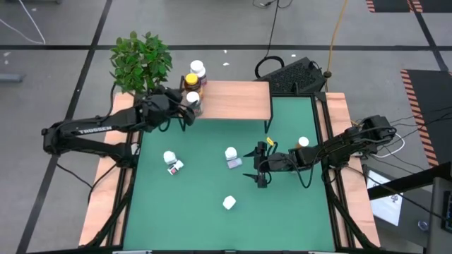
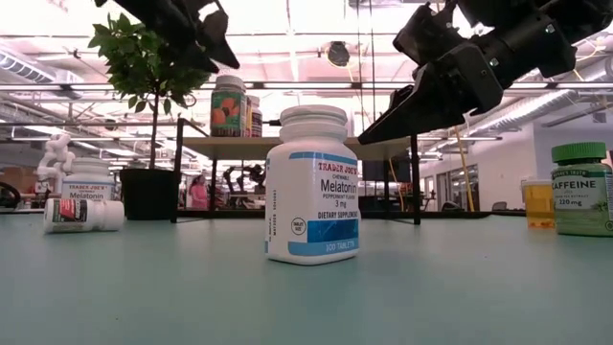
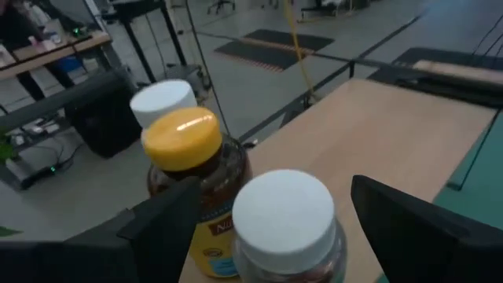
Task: Pick and place medicine bottles onto shelf by color
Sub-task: Put the small green pill bottle on the shelf
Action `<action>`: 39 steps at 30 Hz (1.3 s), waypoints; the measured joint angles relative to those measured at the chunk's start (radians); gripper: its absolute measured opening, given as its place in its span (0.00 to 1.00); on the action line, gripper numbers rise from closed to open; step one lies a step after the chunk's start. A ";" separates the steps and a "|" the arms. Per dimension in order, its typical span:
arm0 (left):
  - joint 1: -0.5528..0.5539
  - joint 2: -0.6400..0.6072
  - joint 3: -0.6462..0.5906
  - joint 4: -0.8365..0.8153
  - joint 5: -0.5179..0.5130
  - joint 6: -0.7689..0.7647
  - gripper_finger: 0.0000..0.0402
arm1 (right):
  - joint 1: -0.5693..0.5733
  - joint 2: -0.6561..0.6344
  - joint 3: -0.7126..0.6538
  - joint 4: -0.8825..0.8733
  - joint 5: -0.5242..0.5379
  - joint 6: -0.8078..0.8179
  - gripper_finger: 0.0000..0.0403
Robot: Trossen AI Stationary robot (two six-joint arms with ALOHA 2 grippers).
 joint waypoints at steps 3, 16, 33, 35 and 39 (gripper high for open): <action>-0.019 -0.041 0.000 -0.004 0.000 -0.012 0.82 | 0.001 -0.004 0.000 0.001 -0.003 0.009 0.86; -0.301 -0.144 0.000 -0.006 0.011 -0.051 0.61 | 0.069 -0.255 0.000 -0.074 -0.131 0.100 0.86; -0.587 0.213 0.001 0.287 0.098 0.170 0.51 | 0.196 -0.692 0.054 -0.971 -0.214 0.384 0.86; -0.581 0.241 0.001 0.299 0.098 0.176 0.51 | 0.226 -0.708 0.065 -1.051 -0.237 0.415 0.86; -0.559 0.280 0.001 0.354 0.098 0.181 0.50 | 0.266 -0.708 0.138 -1.222 -0.231 0.551 0.86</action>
